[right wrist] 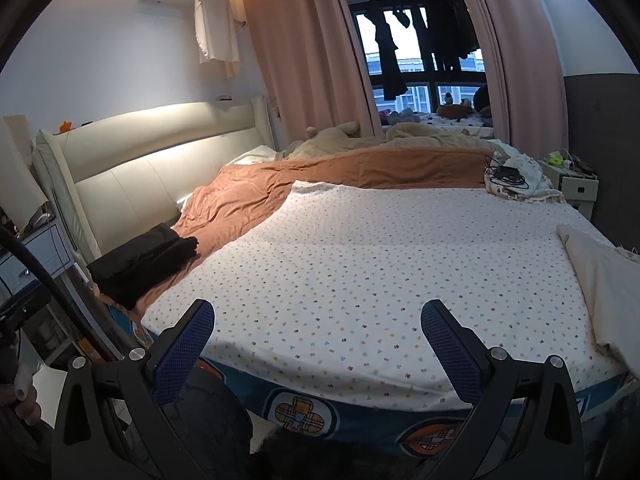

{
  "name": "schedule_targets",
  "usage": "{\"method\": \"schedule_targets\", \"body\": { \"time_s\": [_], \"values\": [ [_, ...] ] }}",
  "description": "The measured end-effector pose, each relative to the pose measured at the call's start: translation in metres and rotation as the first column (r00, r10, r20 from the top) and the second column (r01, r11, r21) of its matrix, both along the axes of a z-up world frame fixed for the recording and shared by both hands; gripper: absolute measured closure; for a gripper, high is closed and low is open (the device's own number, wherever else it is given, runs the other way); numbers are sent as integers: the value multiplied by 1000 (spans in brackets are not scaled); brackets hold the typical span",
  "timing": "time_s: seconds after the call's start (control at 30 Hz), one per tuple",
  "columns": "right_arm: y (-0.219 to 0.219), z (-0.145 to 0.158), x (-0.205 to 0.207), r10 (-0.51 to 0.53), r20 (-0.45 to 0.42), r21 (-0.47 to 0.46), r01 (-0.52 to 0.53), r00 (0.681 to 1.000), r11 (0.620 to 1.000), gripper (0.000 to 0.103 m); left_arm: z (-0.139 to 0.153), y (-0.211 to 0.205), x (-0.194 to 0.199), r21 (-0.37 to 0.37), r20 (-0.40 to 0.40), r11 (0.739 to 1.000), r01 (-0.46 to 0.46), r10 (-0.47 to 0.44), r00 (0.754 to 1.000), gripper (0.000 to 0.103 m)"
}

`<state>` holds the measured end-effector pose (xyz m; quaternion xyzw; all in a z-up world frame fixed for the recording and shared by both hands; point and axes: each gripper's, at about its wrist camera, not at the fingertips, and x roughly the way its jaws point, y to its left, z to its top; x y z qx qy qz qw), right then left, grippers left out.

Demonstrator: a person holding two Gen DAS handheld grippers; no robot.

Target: Fold large clothes

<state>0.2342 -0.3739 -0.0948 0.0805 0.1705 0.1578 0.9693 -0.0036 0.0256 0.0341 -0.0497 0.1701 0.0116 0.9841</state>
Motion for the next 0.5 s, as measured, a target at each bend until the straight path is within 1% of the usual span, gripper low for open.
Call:
{"method": "schedule_targets", "body": {
  "time_s": [0.07, 0.17, 0.23, 0.5],
  "values": [
    [-3, 0, -1, 0, 5, 7, 0, 1000, 1000, 0, 1, 1, -2, 4, 1, 1000, 2, -2, 1000, 0],
    [-2, -2, -1, -6, 7, -14, 6, 1000, 1000, 0, 2, 2, -6, 3, 21, 1000, -3, 2, 1000, 0],
    [-2, -2, -1, 9, 6, -14, -9, 1000, 1000, 0, 2, 4, -5, -1, 16, 1000, -4, 4, 1000, 0],
    [0, -4, 3, 9, 0, -23, -9, 1000, 1000, 0, -3, 3, -5, 4, 2, 1000, 3, -3, 1000, 0]
  ]
}}
